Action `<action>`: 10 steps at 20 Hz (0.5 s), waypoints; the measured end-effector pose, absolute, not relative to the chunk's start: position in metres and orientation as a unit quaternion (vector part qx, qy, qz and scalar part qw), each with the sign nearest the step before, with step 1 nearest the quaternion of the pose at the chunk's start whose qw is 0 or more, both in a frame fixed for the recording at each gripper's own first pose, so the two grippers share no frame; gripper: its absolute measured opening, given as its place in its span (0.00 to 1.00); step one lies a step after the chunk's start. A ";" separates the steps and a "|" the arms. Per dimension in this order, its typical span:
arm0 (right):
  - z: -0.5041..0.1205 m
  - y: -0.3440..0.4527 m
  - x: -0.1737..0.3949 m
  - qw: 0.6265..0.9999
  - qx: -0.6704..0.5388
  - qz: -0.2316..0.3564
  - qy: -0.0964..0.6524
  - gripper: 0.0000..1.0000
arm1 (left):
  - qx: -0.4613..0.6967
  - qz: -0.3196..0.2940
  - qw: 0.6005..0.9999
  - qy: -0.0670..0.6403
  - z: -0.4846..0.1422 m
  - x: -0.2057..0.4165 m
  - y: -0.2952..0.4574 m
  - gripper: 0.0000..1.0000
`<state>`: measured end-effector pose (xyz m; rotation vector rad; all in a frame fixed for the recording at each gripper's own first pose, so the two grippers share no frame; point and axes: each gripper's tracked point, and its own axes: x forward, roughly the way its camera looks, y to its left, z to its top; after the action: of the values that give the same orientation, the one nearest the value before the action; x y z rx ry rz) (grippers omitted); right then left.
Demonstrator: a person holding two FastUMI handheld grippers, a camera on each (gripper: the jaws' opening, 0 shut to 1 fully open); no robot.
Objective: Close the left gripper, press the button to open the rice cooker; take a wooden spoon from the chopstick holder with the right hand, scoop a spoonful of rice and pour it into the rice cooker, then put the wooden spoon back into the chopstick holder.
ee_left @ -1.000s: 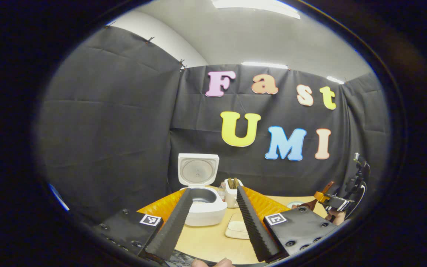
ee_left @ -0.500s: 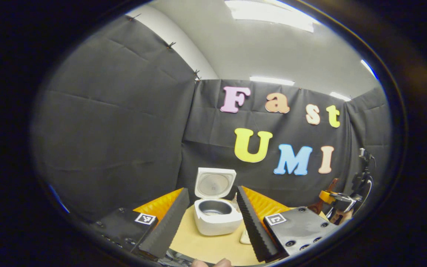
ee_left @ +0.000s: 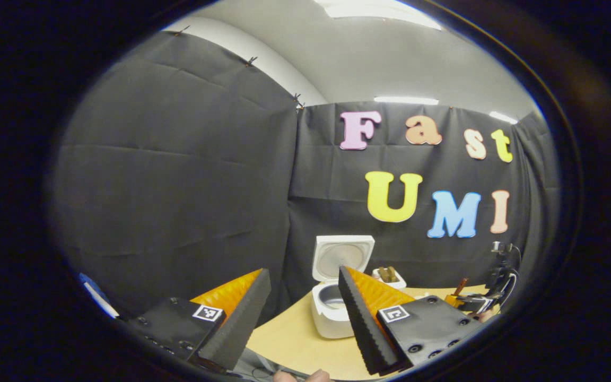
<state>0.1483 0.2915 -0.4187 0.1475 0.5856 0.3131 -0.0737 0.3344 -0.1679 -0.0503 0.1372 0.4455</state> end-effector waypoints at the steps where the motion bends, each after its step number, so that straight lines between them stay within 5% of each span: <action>1: -0.435 0.296 0.158 0.940 0.072 0.153 0.298 0.11 | -0.021 0.230 0.970 0.077 -0.173 -0.068 0.339 0.91; 3: -0.469 0.310 0.177 0.934 0.058 0.152 0.318 0.11 | -0.023 0.246 0.964 0.099 -0.187 -0.058 0.346 0.97; 6: -0.507 0.329 0.205 0.931 0.027 0.152 0.331 0.11 | -0.022 0.266 0.955 0.129 -0.205 -0.051 0.351 0.85; 10: -0.529 0.370 0.209 0.919 -0.009 0.193 0.343 0.11 | 0.002 0.284 0.946 0.155 -0.219 -0.051 0.356 0.85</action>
<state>0.2089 0.3701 -0.5295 -0.0192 0.7049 0.3961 -0.0509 0.3562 -0.2193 0.0047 0.3158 0.5783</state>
